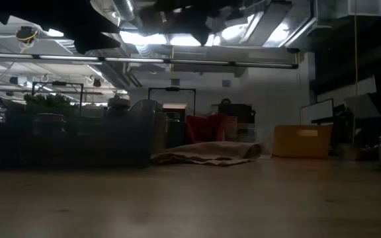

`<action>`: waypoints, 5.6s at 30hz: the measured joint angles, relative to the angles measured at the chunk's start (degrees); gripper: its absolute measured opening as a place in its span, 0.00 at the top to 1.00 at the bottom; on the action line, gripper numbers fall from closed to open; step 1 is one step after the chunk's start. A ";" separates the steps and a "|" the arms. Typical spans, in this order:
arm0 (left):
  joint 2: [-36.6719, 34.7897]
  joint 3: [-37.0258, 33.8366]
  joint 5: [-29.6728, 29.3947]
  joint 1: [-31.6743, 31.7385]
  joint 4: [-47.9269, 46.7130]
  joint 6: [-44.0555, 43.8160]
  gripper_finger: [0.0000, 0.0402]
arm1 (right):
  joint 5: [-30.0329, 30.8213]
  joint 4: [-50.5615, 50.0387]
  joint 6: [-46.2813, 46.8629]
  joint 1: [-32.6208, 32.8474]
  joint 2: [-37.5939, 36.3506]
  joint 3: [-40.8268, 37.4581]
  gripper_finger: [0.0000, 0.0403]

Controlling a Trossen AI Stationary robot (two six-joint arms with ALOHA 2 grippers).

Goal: Sort spices by type
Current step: Put the brown seasoning bottle into the black bin, then put the orange seasoning pack into the right transparent bin

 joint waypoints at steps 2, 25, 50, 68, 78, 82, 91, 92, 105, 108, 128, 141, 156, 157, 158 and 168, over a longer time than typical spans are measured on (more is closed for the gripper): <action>-0.01 0.01 0.00 0.00 -0.06 0.00 0.33 | -0.02 -2.75 -3.44 0.30 3.14 3.22 0.54; 0.96 0.00 0.00 0.52 -2.86 0.39 0.33 | 7.75 -18.33 -22.45 0.20 25.45 21.89 0.53; 0.96 0.00 0.00 2.05 -2.83 0.44 0.33 | 14.78 -23.21 -26.78 0.22 26.27 21.91 0.53; 0.94 0.00 0.00 2.03 -3.07 0.45 0.33 | 13.94 -20.12 -28.70 0.22 28.13 21.85 0.43; 0.94 0.00 0.00 2.03 -3.05 0.46 0.33 | 14.01 -19.49 -28.64 0.22 28.22 22.47 0.34; 0.82 0.00 0.00 2.03 -3.05 0.46 0.33 | 14.52 -24.95 -28.62 0.22 28.26 26.78 0.33; -3.84 -0.04 3.28 1.93 -3.05 0.27 0.33 | 14.55 -42.69 -28.57 0.22 28.26 41.32 0.33; -4.29 -0.04 4.92 1.74 -3.05 0.23 0.33 | 14.54 -44.78 -28.30 0.22 28.26 42.94 0.33; -2.01 -0.04 10.78 -1.20 -9.43 -5.08 0.33 | 12.10 -73.81 3.09 0.85 24.17 48.01 0.33; -1.52 -0.02 10.76 -1.19 -9.15 -2.19 0.33 | 7.78 -74.85 5.40 2.72 22.75 46.89 0.33; -0.61 -0.04 10.73 -1.05 -13.46 2.05 0.33 | -3.98 -74.55 31.10 13.95 19.10 17.86 0.33; -0.64 -0.04 10.73 -1.05 -13.37 1.66 0.33 | -10.20 -71.84 33.97 15.01 9.78 -9.19 0.33; -0.64 -0.02 10.70 -1.05 -12.65 1.53 0.33 | -8.97 -57.79 34.28 15.96 9.36 -24.48 0.33; -0.64 -0.02 10.69 -1.05 -12.65 1.53 0.33 | -9.91 -56.20 34.28 15.96 9.36 -25.23 0.33; -0.65 -0.02 10.71 -1.05 -12.65 1.51 0.33 | -10.97 -54.96 34.26 15.96 9.32 -25.92 0.33; -0.64 -0.02 10.49 -1.05 -11.66 1.53 0.33 | -15.54 -51.73 31.54 15.96 9.21 -27.86 0.55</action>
